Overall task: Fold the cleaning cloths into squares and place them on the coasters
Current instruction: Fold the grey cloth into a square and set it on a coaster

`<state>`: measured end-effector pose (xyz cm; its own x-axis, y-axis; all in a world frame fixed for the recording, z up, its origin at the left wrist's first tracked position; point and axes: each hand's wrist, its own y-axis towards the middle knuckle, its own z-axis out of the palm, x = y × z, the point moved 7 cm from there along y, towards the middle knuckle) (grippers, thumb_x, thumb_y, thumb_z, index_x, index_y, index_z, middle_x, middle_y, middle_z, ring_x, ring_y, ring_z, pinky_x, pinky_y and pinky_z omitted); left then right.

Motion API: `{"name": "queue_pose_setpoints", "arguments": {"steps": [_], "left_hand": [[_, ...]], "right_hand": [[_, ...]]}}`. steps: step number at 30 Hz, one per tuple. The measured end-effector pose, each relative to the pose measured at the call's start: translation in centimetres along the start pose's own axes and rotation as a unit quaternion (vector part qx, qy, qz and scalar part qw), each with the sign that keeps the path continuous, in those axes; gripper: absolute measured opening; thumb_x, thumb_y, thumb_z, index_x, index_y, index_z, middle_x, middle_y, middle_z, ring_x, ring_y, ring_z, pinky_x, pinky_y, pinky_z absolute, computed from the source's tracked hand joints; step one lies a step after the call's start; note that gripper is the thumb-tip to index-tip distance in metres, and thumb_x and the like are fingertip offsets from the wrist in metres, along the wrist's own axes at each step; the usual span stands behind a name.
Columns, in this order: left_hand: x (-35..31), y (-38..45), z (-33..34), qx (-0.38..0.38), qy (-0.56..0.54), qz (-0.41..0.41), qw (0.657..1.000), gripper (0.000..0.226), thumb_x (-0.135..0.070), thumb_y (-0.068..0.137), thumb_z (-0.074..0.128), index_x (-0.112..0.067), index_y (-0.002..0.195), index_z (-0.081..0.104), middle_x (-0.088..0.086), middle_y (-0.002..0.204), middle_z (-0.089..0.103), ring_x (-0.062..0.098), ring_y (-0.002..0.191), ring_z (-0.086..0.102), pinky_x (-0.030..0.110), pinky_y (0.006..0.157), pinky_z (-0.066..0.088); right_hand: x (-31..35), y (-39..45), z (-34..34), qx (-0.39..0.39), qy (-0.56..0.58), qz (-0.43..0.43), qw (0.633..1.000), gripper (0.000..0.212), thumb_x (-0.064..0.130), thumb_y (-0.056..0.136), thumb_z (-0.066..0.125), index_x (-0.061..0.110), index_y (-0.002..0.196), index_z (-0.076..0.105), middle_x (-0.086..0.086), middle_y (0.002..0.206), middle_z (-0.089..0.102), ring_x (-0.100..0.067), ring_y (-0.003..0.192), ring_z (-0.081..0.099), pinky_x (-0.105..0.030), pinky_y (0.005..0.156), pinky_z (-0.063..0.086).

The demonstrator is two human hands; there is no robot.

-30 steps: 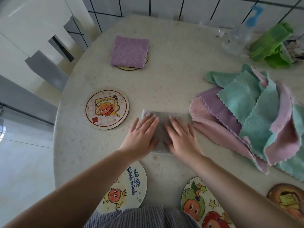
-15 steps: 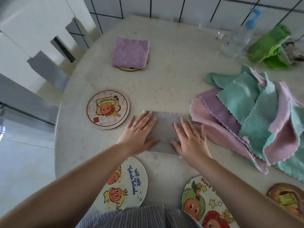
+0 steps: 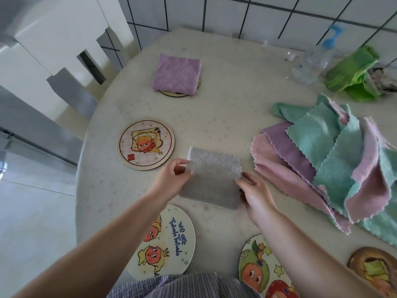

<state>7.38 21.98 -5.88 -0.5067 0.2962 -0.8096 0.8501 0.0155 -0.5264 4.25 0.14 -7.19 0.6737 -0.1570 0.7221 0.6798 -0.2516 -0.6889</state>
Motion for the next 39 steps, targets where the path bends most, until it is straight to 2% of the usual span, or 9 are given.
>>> {"name": "queue_pose_setpoints", "arguments": {"steps": [5, 9, 13, 19, 22, 26, 33, 36, 39], "left_hand": [[0.1, 0.1, -2.2, -0.049, -0.065, 0.002, 0.997, 0.02, -0.015, 0.087, 0.06, -0.028, 0.102, 0.055, -0.007, 0.103, 0.057, 0.009, 0.095, 0.053, 0.027, 0.079, 0.042], [-0.3, 0.4, -6.5, -0.114, -0.054, 0.03, 0.991, 0.015, -0.011, 0.088, 0.059, -0.025, 0.091, 0.058, -0.017, 0.096, 0.055, -0.004, 0.087, 0.05, 0.018, 0.07, 0.04], [0.0, 1.4, -11.7, -0.184, -0.034, 0.037, 0.982, 0.019, -0.011, 0.087, 0.059, -0.03, 0.087, 0.062, -0.018, 0.087, 0.059, -0.003, 0.077, 0.052, 0.017, 0.064, 0.041], [0.2, 4.1, -16.7, -0.243, 0.022, 0.028, 0.969, 0.019, -0.013, 0.088, 0.059, -0.027, 0.097, 0.067, -0.007, 0.092, 0.065, 0.004, 0.08, 0.056, 0.003, 0.054, 0.036], [0.1, 5.3, -17.0, -0.237, 0.031, 0.027, 0.971, 0.021, -0.011, 0.089, 0.057, -0.021, 0.105, 0.067, -0.004, 0.094, 0.063, 0.005, 0.082, 0.053, 0.003, 0.051, 0.034], [0.6, 5.7, -16.5, -0.233, 0.061, 0.024, 0.97, 0.026, -0.009, 0.088, 0.057, -0.021, 0.109, 0.066, -0.006, 0.104, 0.059, 0.007, 0.094, 0.054, 0.018, 0.075, 0.038], [1.1, 6.3, -16.9, -0.225, 0.134, 0.071, 0.962, 0.029, -0.006, 0.087, 0.058, -0.021, 0.11, 0.067, -0.006, 0.11, 0.055, 0.012, 0.097, 0.056, 0.014, 0.082, 0.037], [0.3, 5.6, -16.3, -0.243, 0.217, 0.118, 0.938, 0.037, -0.001, 0.082, 0.057, -0.02, 0.113, 0.065, -0.001, 0.12, 0.054, 0.019, 0.108, 0.052, 0.019, 0.09, 0.039], [-1.3, 4.6, -14.0, -0.215, 0.343, 0.219, 0.888, 0.04, -0.016, 0.077, 0.054, -0.015, 0.117, 0.062, 0.007, 0.127, 0.056, 0.027, 0.121, 0.046, 0.041, 0.098, 0.039]], "right_hand": [[-0.1, -0.2, 2.1, 0.03, 0.091, 0.058, 0.994, 0.033, 0.005, 0.087, 0.058, 0.02, 0.116, 0.051, 0.001, 0.082, 0.06, -0.003, 0.051, 0.054, -0.021, 0.06, 0.04], [0.9, -0.3, 6.4, 0.074, 0.084, 0.062, 0.992, 0.021, 0.005, 0.086, 0.059, 0.017, 0.103, 0.055, 0.002, 0.074, 0.055, 0.001, 0.037, 0.048, -0.023, 0.054, 0.04], [2.5, -0.1, 11.7, 0.119, 0.013, 0.021, 0.993, 0.021, 0.003, 0.085, 0.06, 0.02, 0.073, 0.057, 0.001, 0.078, 0.06, -0.009, 0.064, 0.057, -0.023, 0.063, 0.046], [4.1, 1.3, 17.7, 0.177, -0.144, -0.082, 0.97, 0.025, 0.009, 0.087, 0.058, 0.032, 0.087, 0.067, 0.007, 0.103, 0.066, -0.009, 0.101, 0.059, -0.029, 0.098, 0.045], [4.9, 2.2, 18.6, 0.172, -0.166, -0.104, 0.966, 0.026, 0.009, 0.087, 0.057, 0.029, 0.102, 0.067, 0.007, 0.107, 0.066, -0.008, 0.102, 0.059, -0.029, 0.1, 0.043], [4.5, 2.8, 18.3, 0.165, -0.183, -0.111, 0.963, 0.028, 0.01, 0.086, 0.058, 0.033, 0.1, 0.066, 0.01, 0.106, 0.066, -0.005, 0.1, 0.061, -0.026, 0.097, 0.044], [4.0, 3.3, 18.6, 0.193, -0.228, -0.161, 0.941, 0.03, 0.011, 0.085, 0.059, 0.027, 0.109, 0.065, 0.011, 0.109, 0.064, -0.002, 0.103, 0.058, -0.017, 0.092, 0.041], [5.8, 2.7, 18.2, 0.117, -0.35, -0.292, 0.883, 0.037, 0.02, 0.081, 0.063, 0.025, 0.118, 0.061, 0.002, 0.13, 0.05, -0.007, 0.121, 0.043, -0.02, 0.104, 0.028], [6.6, 0.9, 19.4, 0.126, -0.484, -0.404, 0.766, 0.054, 0.021, 0.082, 0.064, 0.024, 0.133, 0.048, -0.004, 0.15, 0.026, -0.019, 0.139, 0.02, -0.03, 0.11, 0.018]]}}
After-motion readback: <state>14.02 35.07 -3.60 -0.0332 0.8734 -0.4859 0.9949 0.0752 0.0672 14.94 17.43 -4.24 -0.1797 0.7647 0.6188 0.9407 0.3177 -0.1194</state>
